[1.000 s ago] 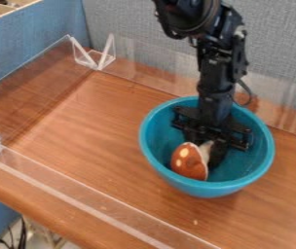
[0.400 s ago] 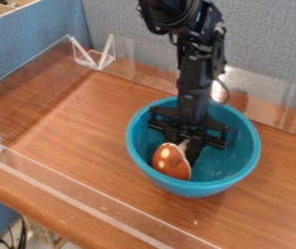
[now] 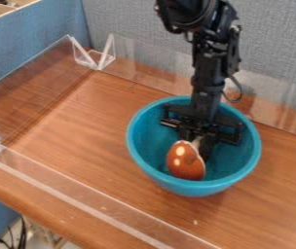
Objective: Remove the mushroom from inside the blue bowl and put it on the table
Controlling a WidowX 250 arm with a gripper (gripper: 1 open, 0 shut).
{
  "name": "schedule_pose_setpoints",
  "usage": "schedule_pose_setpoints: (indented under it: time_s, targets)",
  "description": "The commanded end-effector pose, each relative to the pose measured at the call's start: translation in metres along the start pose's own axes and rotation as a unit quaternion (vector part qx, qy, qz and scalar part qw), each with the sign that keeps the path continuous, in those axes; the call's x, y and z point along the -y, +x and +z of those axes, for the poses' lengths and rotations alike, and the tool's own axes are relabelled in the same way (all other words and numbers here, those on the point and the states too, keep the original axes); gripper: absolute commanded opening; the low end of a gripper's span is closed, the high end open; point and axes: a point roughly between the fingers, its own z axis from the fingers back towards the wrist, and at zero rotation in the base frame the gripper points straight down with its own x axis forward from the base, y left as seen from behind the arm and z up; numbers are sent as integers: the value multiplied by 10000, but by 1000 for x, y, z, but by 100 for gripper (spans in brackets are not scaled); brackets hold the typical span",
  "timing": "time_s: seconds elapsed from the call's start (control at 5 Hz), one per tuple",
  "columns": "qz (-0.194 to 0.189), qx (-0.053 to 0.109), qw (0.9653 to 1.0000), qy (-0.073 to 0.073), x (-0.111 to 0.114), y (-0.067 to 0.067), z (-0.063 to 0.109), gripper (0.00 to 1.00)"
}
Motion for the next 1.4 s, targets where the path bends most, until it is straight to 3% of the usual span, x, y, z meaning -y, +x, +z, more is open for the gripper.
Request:
schedule_pose_setpoints:
  time_s: [0.0, 0.4, 0.6, 0.8, 1.2]
  targets:
    - [-120, 276, 9995, -60, 13, 13, 7, 0]
    - [-390, 221, 9990, -51, 2, 5, 19, 0]
    - [-333, 202, 9992, -67, 6, -3, 18, 0]
    - [-448, 254, 9986, -85, 4, 3, 25, 0]
    - [-800, 326, 9962, -101, 1, 5, 24, 0]
